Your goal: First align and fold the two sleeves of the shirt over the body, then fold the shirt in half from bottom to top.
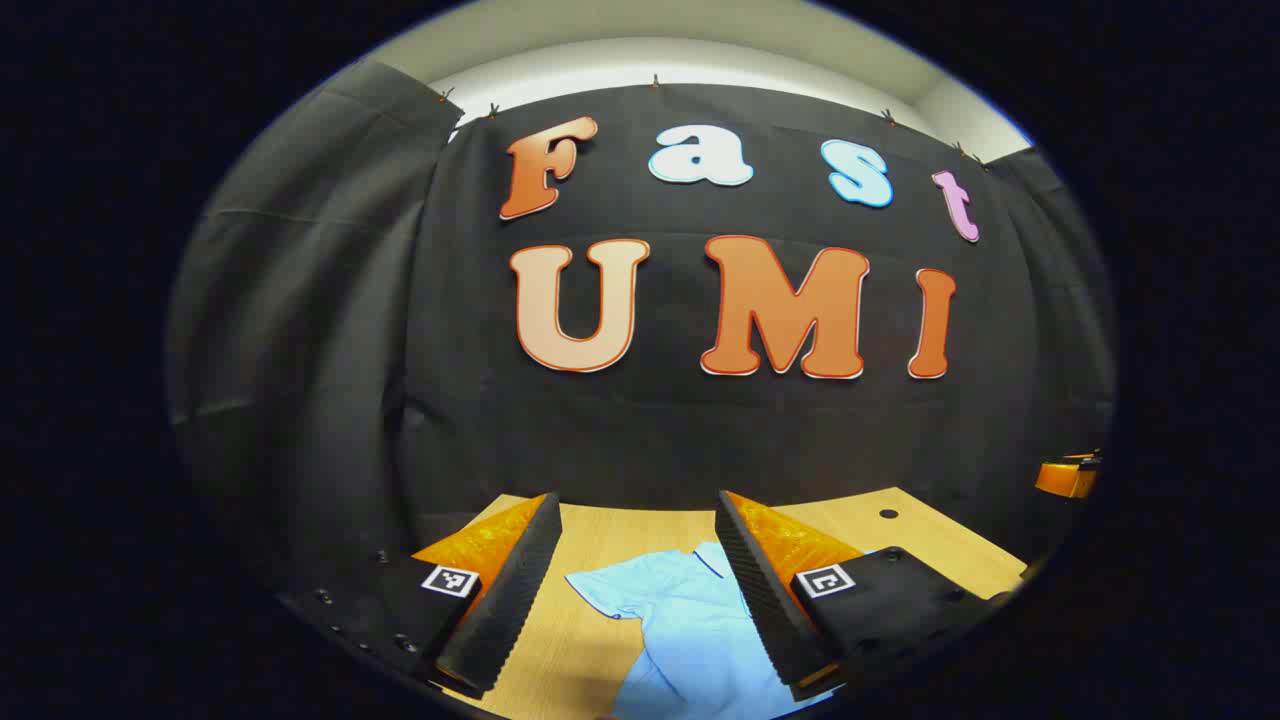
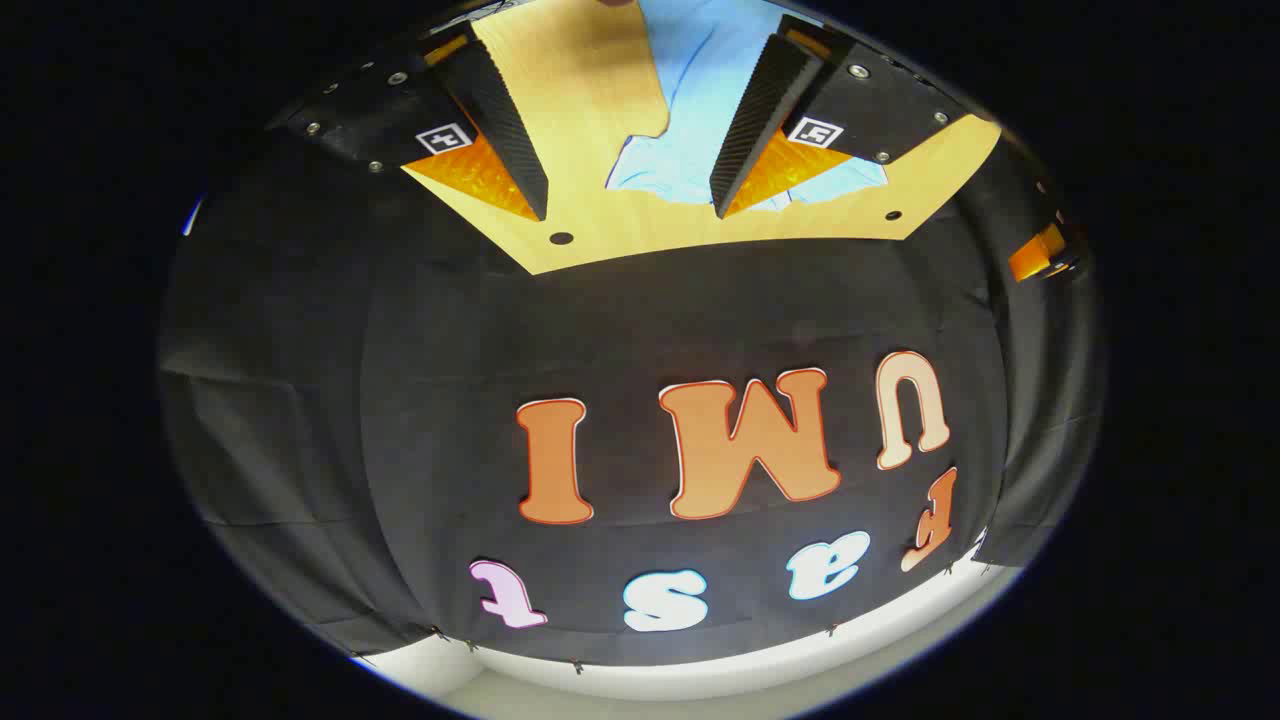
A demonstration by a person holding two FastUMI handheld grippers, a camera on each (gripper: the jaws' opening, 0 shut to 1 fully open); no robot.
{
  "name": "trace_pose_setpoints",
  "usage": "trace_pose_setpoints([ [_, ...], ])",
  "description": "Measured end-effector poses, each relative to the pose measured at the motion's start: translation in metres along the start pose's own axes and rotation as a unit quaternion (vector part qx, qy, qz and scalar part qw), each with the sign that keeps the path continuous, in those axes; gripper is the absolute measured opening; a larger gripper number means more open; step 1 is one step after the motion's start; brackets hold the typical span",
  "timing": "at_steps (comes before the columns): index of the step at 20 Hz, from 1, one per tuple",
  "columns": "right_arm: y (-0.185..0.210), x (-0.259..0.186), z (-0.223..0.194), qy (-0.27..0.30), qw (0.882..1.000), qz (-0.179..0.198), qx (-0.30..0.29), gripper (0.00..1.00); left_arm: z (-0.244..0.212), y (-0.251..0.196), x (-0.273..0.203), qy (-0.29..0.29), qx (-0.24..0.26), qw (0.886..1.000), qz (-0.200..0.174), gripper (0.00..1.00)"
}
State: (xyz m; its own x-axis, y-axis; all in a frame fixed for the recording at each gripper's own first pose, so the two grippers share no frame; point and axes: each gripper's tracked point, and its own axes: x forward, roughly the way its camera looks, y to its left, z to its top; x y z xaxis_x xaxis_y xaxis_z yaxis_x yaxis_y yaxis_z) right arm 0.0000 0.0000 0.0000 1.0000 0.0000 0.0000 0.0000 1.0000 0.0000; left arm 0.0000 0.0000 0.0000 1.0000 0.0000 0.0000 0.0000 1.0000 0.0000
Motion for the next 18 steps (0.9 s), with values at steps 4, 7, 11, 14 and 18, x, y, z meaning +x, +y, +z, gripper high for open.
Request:
trace_pose_setpoints([
  [4, 0.001, 0.026, 0.005, 0.002, 1.000, 0.002, 0.004, 0.99, 0.002, -0.002, 0.022, 0.005, 0.003, 1.000, 0.000, 0.99],
  [7, 0.001, 0.049, 0.000, 0.024, 0.999, 0.015, 0.014, 0.99, 0.013, -0.011, 0.040, -0.004, -0.010, 1.000, 0.002, 0.99],
  [11, -0.007, 0.072, 0.003, 0.027, 0.999, 0.024, 0.011, 0.99, 0.020, -0.028, 0.063, -0.010, -0.009, 1.000, 0.005, 0.99],
  [14, -0.011, 0.082, -0.003, 0.043, 0.999, 0.026, 0.012, 0.98, 0.018, -0.035, 0.071, -0.008, 0.002, 1.000, 0.012, 0.99],
  [18, -0.016, 0.092, -0.013, 0.066, 0.997, 0.018, 0.024, 0.98, 0.018, -0.037, 0.086, -0.003, 0.009, 1.000, 0.012, 1.00],
])
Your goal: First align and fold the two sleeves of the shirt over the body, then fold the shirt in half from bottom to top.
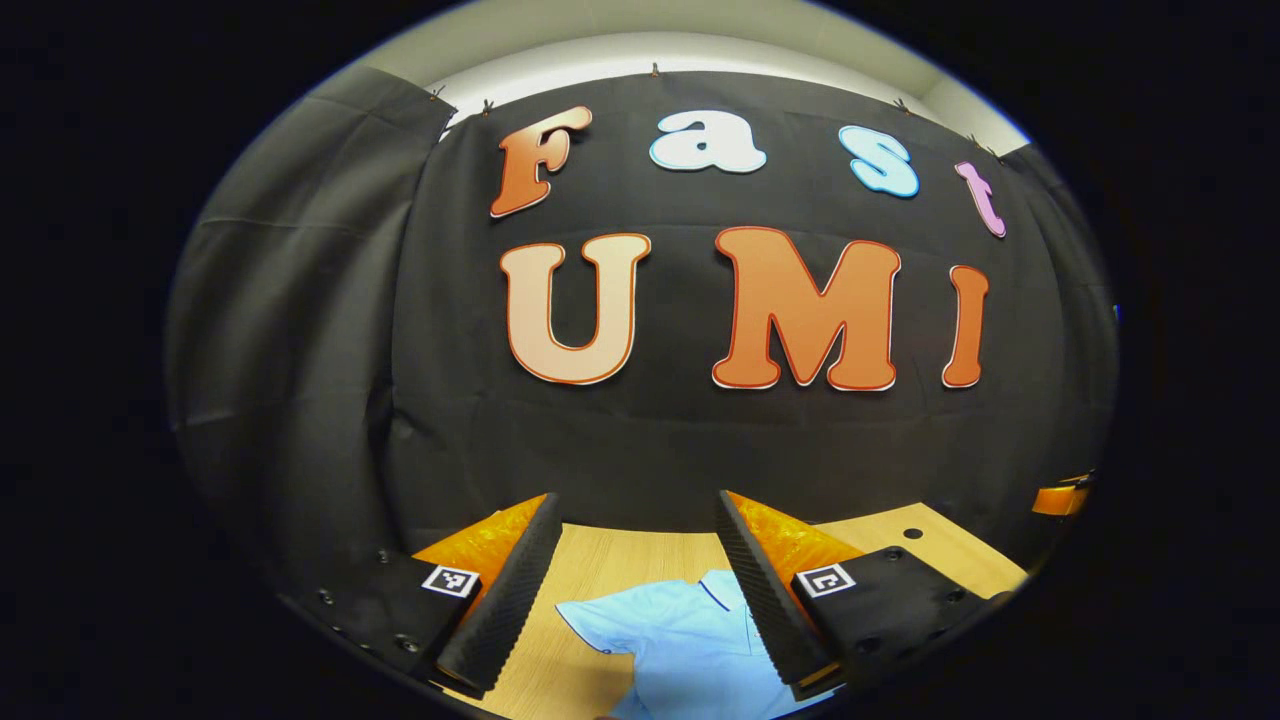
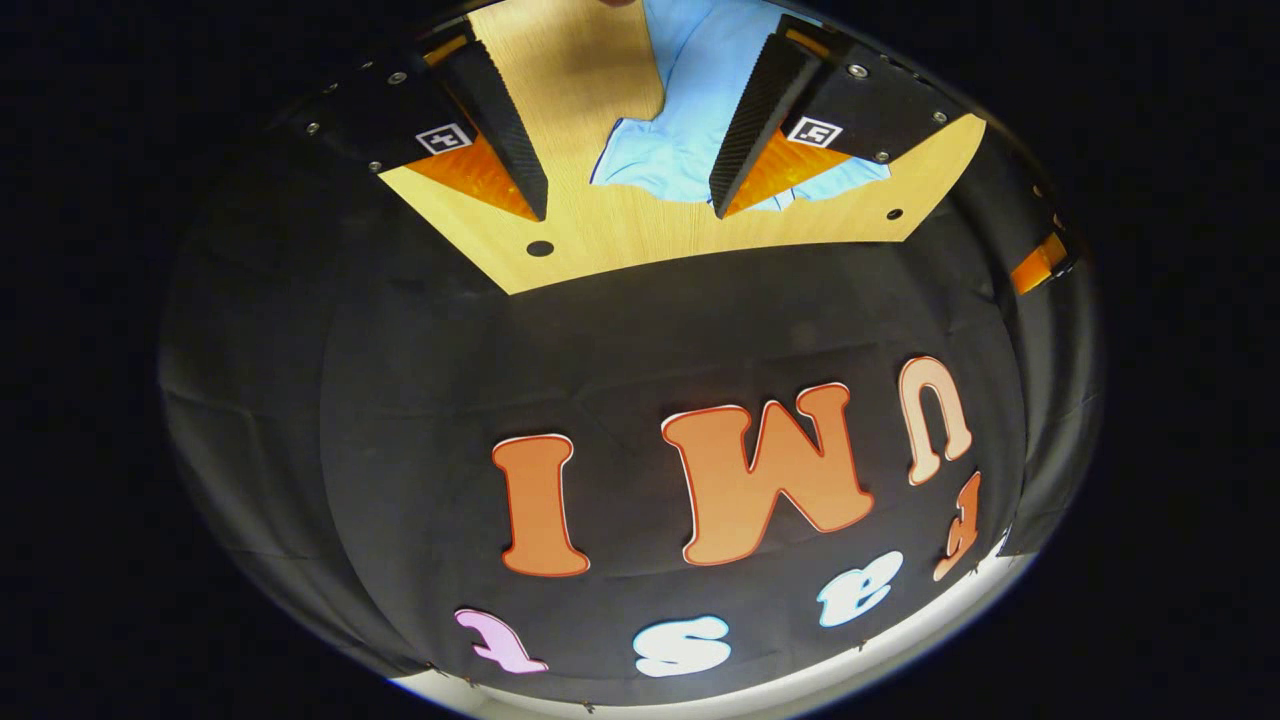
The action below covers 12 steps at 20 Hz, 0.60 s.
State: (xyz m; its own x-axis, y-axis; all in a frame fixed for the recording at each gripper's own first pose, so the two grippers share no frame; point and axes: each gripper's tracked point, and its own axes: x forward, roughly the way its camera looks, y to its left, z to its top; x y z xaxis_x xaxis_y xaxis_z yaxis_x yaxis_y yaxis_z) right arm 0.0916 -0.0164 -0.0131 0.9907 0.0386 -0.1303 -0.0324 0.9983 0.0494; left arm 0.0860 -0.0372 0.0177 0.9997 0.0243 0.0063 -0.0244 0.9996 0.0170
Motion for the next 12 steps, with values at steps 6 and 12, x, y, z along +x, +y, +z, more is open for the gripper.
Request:
trace_pose_setpoints([
  [6, 0.014, 0.019, -0.023, 0.054, 0.998, -0.014, 0.014, 0.98, -0.014, 0.014, 0.020, 0.008, 0.013, 1.000, -0.010, 0.99],
  [12, 0.029, 0.054, -0.049, 0.127, 0.992, -0.023, 0.001, 0.98, -0.030, 0.039, 0.040, 0.021, 0.017, 1.000, -0.003, 0.99],
])
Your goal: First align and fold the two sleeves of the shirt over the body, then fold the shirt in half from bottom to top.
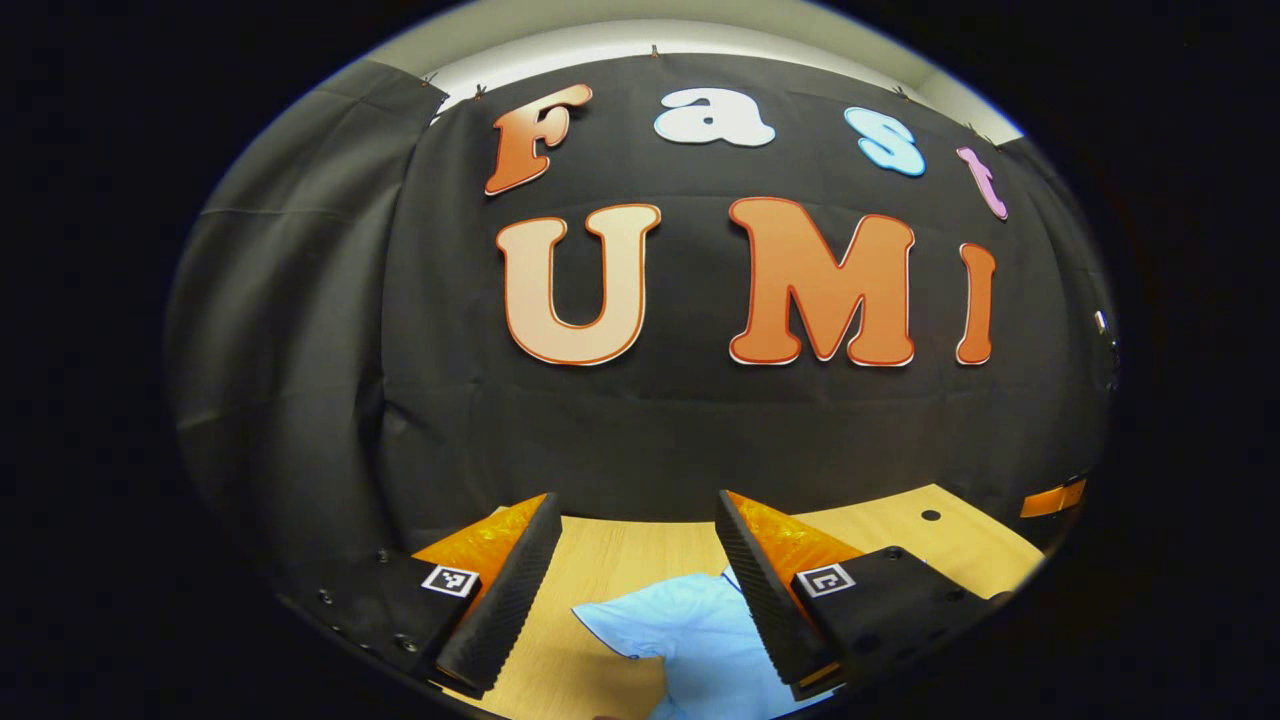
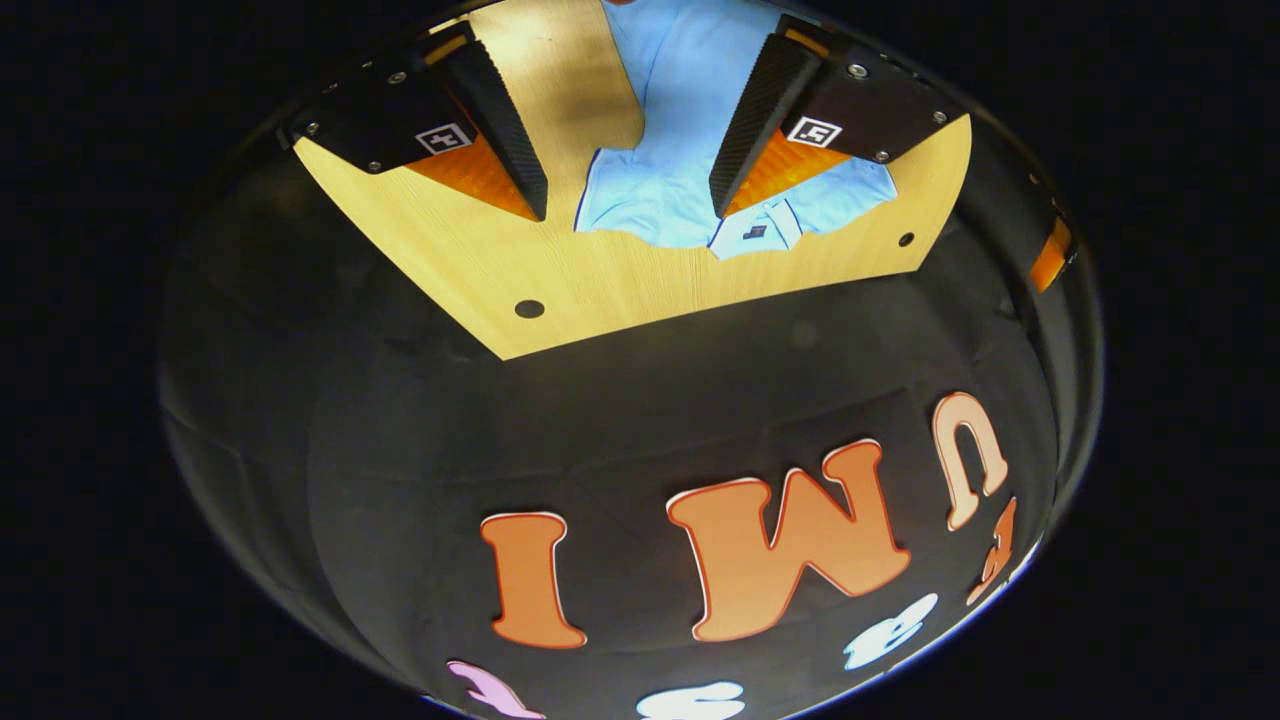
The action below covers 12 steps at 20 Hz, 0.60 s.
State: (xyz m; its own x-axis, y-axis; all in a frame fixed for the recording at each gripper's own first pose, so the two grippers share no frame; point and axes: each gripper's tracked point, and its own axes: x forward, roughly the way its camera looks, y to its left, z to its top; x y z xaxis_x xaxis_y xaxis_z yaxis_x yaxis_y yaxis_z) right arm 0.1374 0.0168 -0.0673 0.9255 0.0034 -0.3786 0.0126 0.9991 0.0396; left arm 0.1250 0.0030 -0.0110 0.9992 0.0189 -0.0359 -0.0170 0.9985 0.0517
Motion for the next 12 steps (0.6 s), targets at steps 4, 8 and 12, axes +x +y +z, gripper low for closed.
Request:
trace_pose_setpoints([
  [4, 0.000, 0.050, -0.017, 0.075, 0.997, -0.010, 0.005, 0.99, -0.001, 0.008, 0.013, -0.003, 0.021, 1.000, -0.001, 1.00],
  [8, -0.014, 0.103, -0.035, 0.140, 0.990, -0.030, -0.006, 0.99, -0.012, 0.007, 0.022, 0.004, 0.029, 1.000, -0.007, 1.00],
  [12, -0.027, 0.151, -0.064, 0.213, 0.976, -0.052, -0.020, 0.98, -0.022, 0.006, 0.029, 0.015, 0.022, 1.000, -0.012, 1.00],
])
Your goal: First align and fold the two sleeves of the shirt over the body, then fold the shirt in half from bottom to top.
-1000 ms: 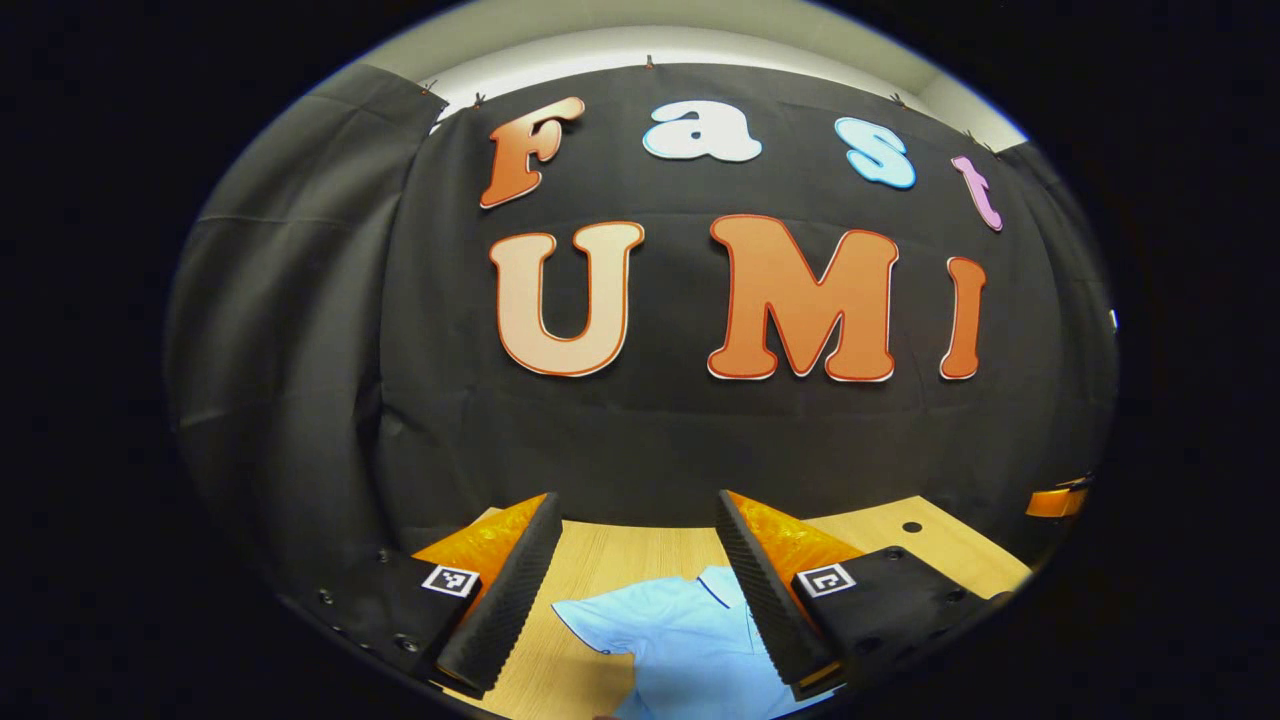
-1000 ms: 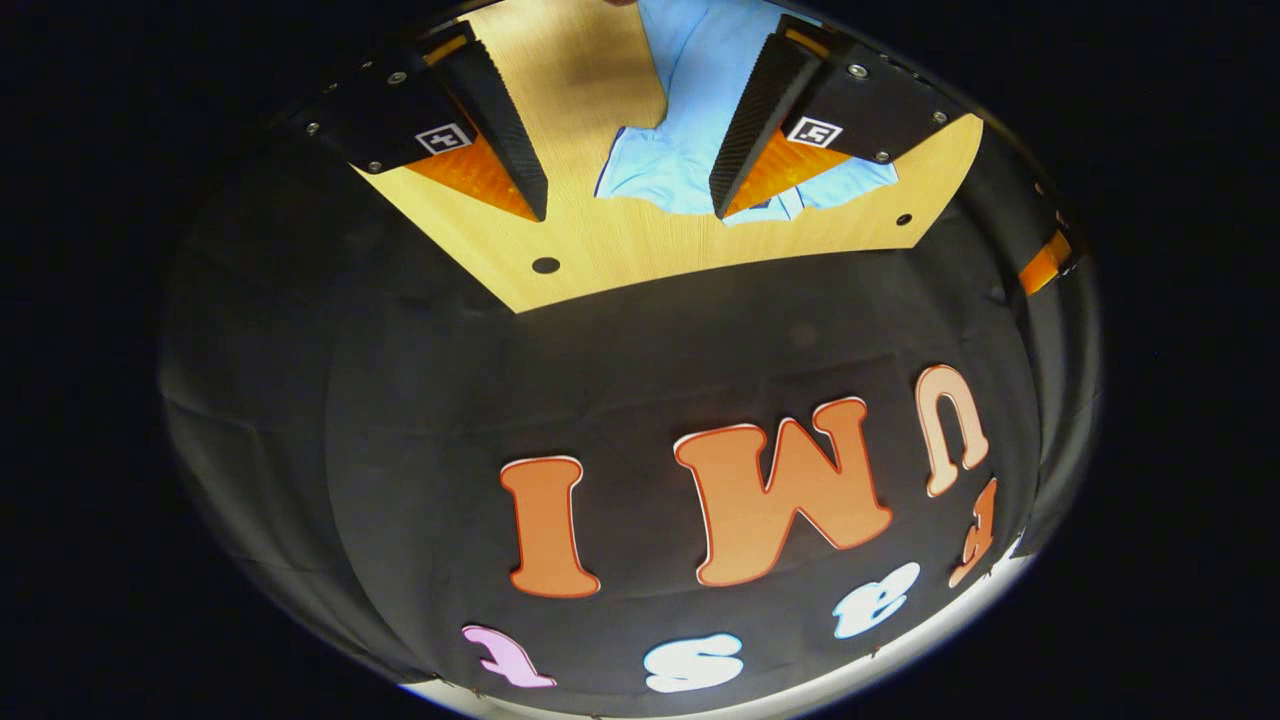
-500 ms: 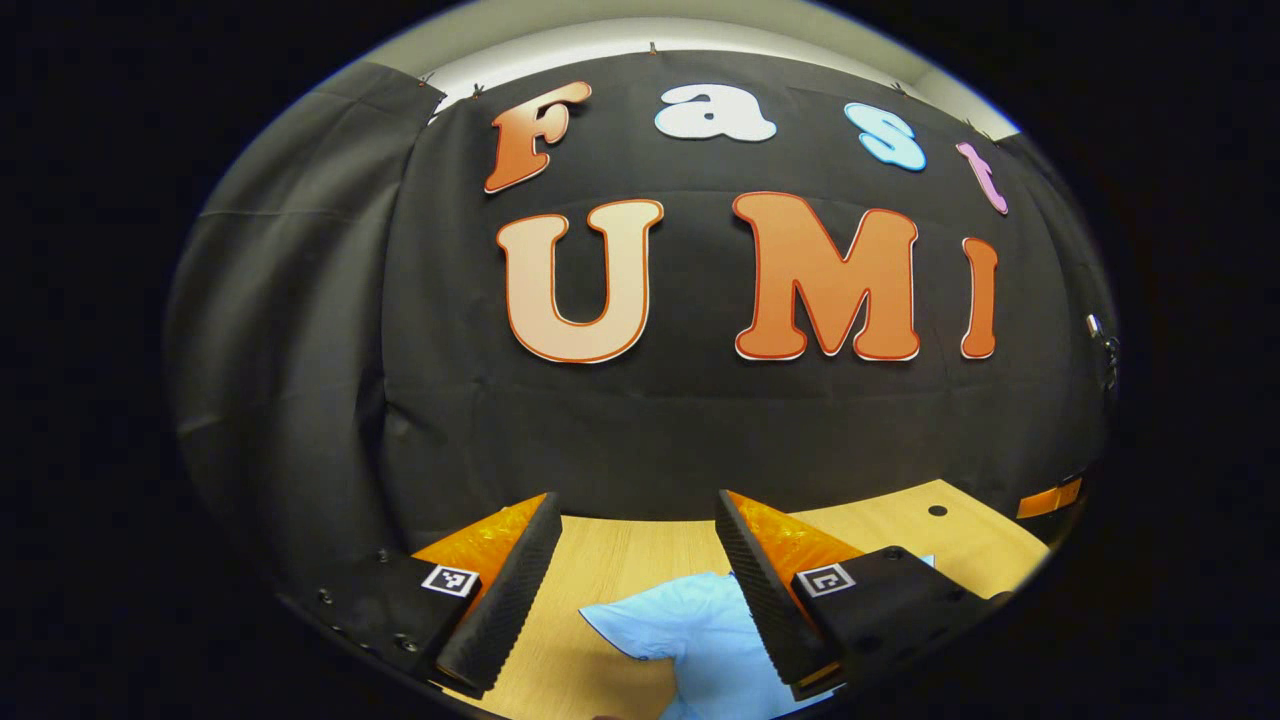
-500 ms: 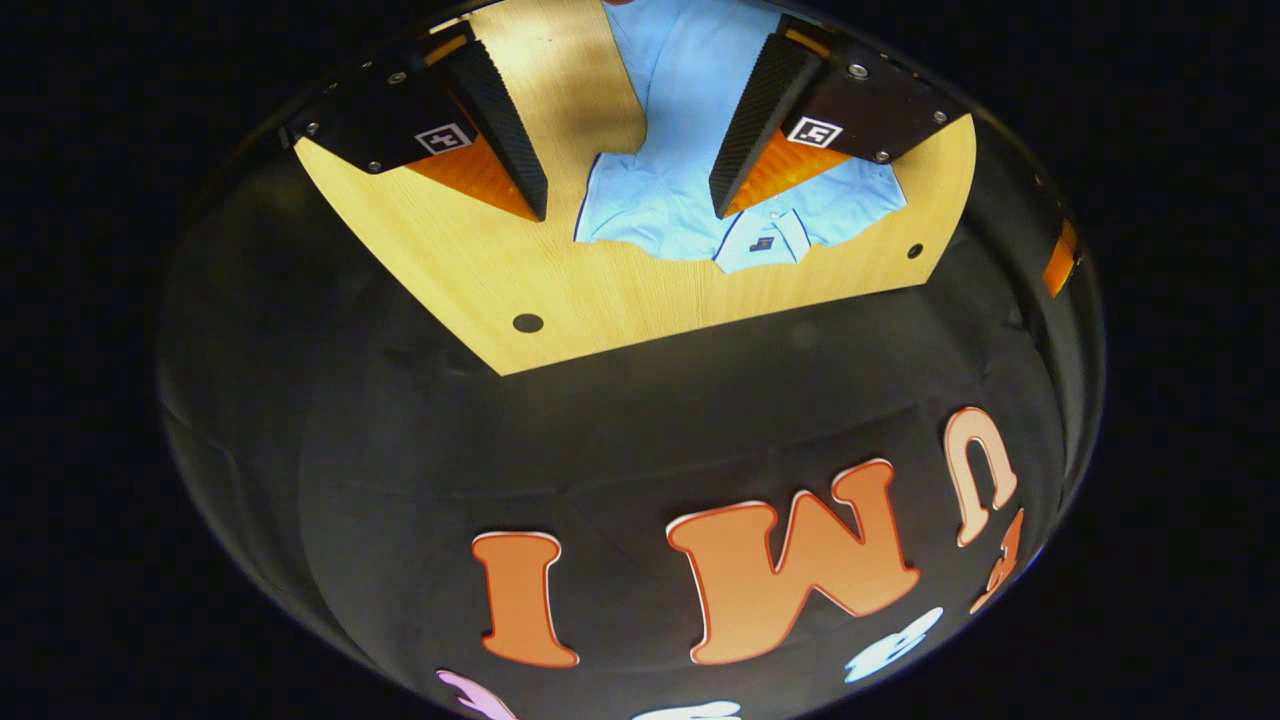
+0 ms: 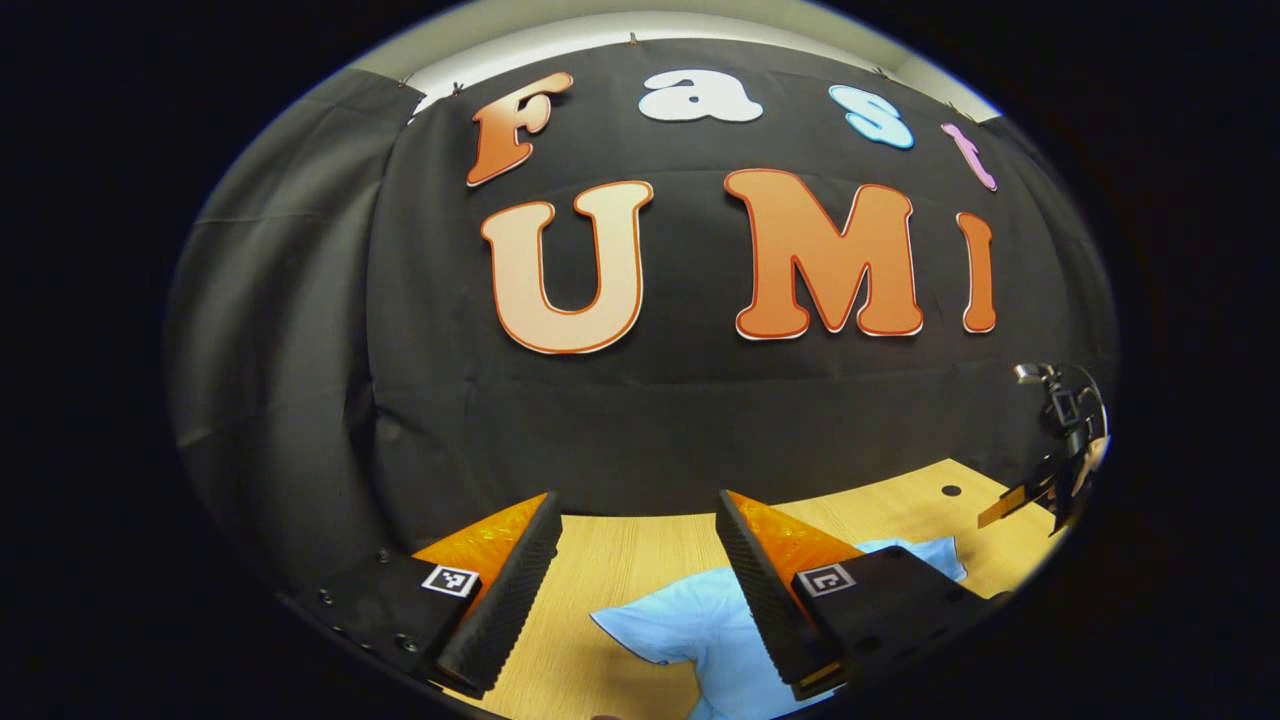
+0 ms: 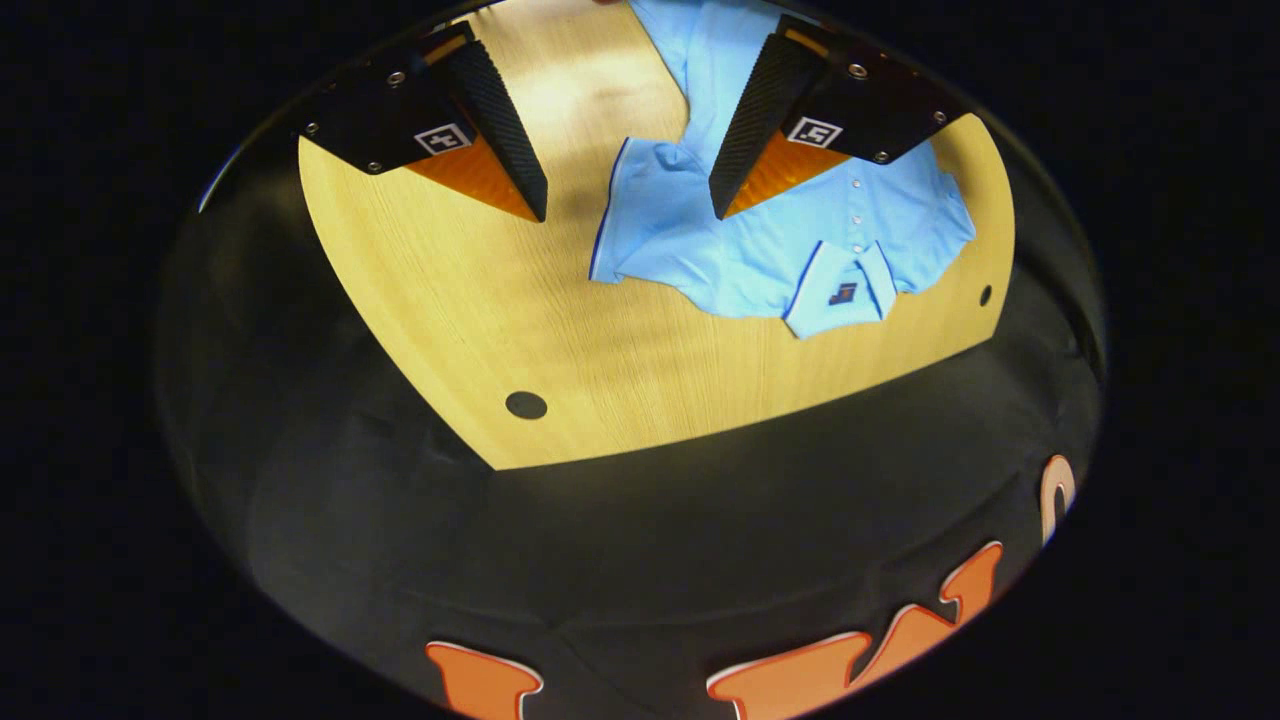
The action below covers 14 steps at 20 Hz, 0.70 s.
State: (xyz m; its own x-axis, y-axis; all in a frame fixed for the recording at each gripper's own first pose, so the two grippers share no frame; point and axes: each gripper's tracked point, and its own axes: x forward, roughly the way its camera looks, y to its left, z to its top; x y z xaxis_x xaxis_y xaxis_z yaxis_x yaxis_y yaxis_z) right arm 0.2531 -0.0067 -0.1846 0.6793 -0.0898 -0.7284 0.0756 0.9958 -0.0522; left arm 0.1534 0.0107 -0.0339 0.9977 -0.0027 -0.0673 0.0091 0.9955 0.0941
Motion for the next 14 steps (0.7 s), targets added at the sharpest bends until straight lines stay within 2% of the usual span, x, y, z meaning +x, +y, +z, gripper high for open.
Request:
trace_pose_setpoints([
  [5, -0.016, 0.052, -0.014, 0.066, 0.997, -0.035, 0.002, 0.99, -0.019, 0.009, 0.008, 0.019, 0.009, 1.000, 0.005, 1.00],
  [14, -0.016, 0.078, -0.038, 0.131, 0.990, -0.046, 0.014, 0.99, -0.044, 0.032, 0.014, 0.049, 0.005, 0.999, 0.022, 1.00],
])
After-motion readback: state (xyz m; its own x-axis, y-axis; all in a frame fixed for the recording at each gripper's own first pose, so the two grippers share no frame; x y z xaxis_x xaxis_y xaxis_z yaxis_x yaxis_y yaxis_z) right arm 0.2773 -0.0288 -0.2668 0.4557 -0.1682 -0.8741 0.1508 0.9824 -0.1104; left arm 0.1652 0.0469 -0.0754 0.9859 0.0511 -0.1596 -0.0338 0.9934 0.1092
